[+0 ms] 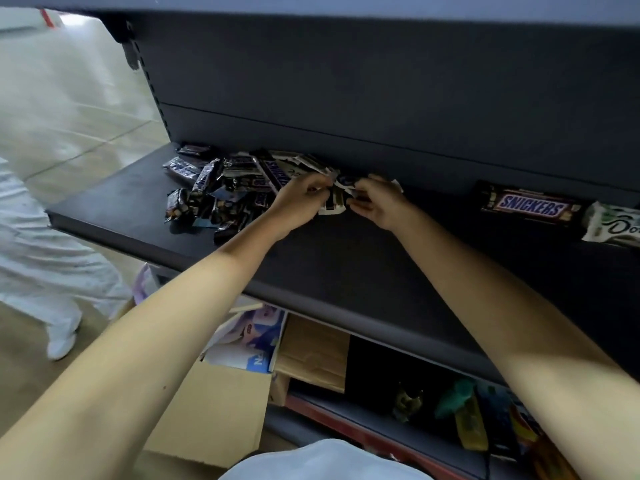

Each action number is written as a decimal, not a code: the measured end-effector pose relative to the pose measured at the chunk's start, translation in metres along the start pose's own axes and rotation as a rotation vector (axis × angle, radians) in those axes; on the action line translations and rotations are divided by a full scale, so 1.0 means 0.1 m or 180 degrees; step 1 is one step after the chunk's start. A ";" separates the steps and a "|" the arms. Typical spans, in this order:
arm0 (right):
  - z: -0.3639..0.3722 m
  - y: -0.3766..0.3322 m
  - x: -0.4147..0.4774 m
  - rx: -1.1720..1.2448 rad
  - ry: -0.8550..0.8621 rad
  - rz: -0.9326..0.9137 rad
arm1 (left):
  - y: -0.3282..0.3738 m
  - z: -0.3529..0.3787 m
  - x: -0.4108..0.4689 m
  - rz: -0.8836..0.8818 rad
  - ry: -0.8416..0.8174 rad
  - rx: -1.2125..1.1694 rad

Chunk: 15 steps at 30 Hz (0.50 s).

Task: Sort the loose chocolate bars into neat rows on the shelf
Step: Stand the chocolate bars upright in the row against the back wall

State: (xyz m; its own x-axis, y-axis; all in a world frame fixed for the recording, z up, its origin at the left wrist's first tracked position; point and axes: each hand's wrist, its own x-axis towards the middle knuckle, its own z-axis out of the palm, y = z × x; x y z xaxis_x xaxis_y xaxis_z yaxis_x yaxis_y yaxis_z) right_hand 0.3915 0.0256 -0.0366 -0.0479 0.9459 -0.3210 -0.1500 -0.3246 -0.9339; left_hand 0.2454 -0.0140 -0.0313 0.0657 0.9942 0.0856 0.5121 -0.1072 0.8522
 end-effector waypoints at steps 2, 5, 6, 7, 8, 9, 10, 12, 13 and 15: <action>0.04 0.01 0.03 0.0115 0.0237 0.0000 | -0.01 -0.02 0.04 0.0030 -0.0070 -0.0009; -0.01 0.03 0.05 0.0282 0.0463 -0.0058 | -0.03 0.00 0.05 0.0029 -0.0095 -0.0011; -0.05 0.04 0.03 0.0254 0.0480 -0.0081 | -0.04 0.01 0.05 0.0050 -0.0083 -0.0002; -0.09 0.04 0.00 0.0149 0.0485 -0.0104 | -0.04 0.03 0.05 0.0074 -0.0054 -0.0009; -0.14 0.04 -0.03 -0.0003 0.0481 -0.0122 | -0.04 0.05 0.04 0.0101 -0.0012 -0.0039; -0.19 0.05 -0.07 -0.0195 0.0478 -0.0169 | -0.03 0.07 0.04 0.0138 0.0038 -0.0065; -0.24 0.05 -0.11 -0.0365 0.0476 -0.0220 | -0.02 0.10 0.04 0.0166 0.0087 -0.0108; -0.33 0.06 -0.19 -0.0606 0.0501 -0.0334 | 0.02 0.16 0.06 0.0143 0.0172 -0.0213; -0.38 0.06 -0.22 -0.0674 0.0525 -0.0400 | 0.04 0.19 0.07 0.0109 0.0182 -0.0277; -0.46 0.06 -0.29 -0.0796 0.0592 -0.0573 | 0.08 0.26 0.07 0.0066 0.0054 -0.0451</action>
State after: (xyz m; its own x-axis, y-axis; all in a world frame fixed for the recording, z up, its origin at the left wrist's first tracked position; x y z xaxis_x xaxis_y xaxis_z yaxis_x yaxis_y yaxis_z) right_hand 0.4373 -0.0044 -0.0403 0.1412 0.9786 -0.1496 0.1078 -0.1654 -0.9803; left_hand 0.2725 -0.0082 -0.0371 0.0598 0.9920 0.1116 0.3847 -0.1261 0.9144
